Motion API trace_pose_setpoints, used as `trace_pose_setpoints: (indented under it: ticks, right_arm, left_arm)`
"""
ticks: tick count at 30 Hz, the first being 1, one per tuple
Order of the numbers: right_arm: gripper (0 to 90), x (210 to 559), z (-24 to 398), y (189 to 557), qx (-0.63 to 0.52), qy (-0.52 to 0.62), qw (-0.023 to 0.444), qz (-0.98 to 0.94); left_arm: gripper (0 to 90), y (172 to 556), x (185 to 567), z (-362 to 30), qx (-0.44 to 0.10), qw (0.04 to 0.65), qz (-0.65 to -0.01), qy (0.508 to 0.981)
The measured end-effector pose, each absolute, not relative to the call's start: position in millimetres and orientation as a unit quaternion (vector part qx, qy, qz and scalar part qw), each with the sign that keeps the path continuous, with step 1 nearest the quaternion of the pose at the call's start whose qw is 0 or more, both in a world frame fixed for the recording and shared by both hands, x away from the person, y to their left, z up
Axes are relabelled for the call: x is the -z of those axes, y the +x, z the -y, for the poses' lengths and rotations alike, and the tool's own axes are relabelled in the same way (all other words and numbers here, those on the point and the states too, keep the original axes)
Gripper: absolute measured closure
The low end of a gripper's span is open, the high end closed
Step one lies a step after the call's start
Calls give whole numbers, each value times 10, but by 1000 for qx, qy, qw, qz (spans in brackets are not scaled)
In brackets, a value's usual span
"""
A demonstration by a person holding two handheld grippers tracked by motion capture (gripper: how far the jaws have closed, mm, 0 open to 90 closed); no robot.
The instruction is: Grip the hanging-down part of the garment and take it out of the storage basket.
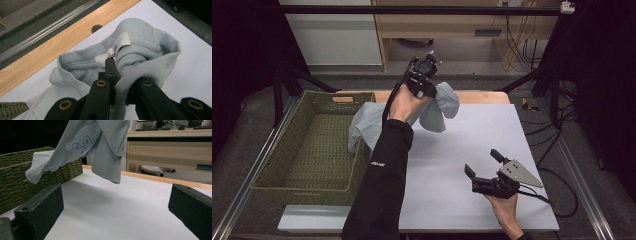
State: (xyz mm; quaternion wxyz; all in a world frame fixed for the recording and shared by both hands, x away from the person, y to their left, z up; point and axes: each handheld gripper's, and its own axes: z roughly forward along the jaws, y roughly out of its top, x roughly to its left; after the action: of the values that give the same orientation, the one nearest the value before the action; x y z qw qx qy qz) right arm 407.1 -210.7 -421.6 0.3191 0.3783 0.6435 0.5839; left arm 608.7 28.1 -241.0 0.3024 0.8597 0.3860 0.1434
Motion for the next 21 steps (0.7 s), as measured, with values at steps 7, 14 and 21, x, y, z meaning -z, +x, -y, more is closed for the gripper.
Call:
trace_pose_setpoints:
  ticks: [7,14,21]
  right_arm:
    - [3,4210,2097,4075,-586,384,312,-642]
    - [3,4178,2107,4128,-595,385,308,-635]
    - [3,4121,2055,4195,-594,389,306,-635]
  left_arm:
    - [833,6090,2402,-286,-141,303,-386,860]
    - [833,6089,2392,-295,-141,302,-385,861]
    - [833,6097,2382,-292,-142,298,-387,861]
